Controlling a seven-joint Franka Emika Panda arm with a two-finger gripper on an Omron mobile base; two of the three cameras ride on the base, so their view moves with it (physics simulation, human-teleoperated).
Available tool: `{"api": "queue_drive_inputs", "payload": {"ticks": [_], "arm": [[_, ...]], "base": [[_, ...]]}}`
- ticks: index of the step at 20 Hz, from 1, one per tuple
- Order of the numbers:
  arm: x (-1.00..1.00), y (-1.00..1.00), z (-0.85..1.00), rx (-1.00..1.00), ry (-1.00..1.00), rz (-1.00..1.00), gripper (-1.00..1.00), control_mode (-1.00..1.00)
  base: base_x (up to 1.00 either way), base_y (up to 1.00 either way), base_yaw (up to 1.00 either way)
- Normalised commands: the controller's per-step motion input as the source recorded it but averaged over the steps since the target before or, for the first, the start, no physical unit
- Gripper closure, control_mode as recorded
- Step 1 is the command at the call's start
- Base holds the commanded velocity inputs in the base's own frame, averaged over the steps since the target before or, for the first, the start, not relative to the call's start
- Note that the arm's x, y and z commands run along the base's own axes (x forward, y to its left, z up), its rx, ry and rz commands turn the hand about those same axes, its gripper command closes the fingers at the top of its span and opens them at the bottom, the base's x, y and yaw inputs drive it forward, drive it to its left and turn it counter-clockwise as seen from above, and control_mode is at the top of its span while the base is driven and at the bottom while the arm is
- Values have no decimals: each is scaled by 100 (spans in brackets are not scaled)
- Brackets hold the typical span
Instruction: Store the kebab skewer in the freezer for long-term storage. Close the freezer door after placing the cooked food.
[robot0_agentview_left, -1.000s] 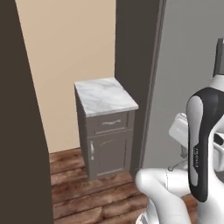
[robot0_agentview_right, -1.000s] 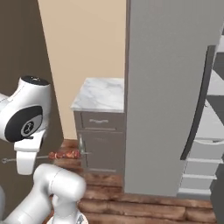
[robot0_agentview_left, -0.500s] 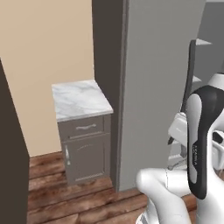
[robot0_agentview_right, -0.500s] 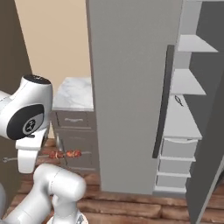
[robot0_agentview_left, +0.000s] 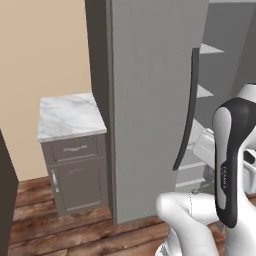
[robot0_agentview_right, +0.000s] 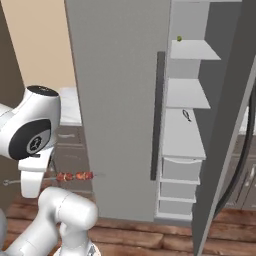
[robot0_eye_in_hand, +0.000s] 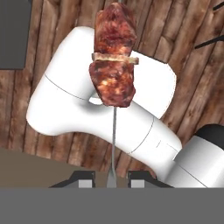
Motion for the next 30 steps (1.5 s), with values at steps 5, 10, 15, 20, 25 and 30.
{"api": "queue_drive_inputs", "payload": {"ticks": [5, 10, 15, 20, 25, 30], "arm": [[0, 0, 0, 0, 0, 0, 100, 100], [0, 0, 0, 0, 0, 0, 100, 100], [0, 0, 0, 0, 0, 0, 100, 100], [0, 0, 0, 0, 0, 0, 100, 100], [0, 0, 0, 0, 0, 0, 100, 100], [0, 0, 0, 0, 0, 0, 100, 100]], "base": [[21, -37, 1], [35, -29, 0], [56, -6, -2], [63, -9, -1], [36, -26, 0], [24, -39, 0]]}}
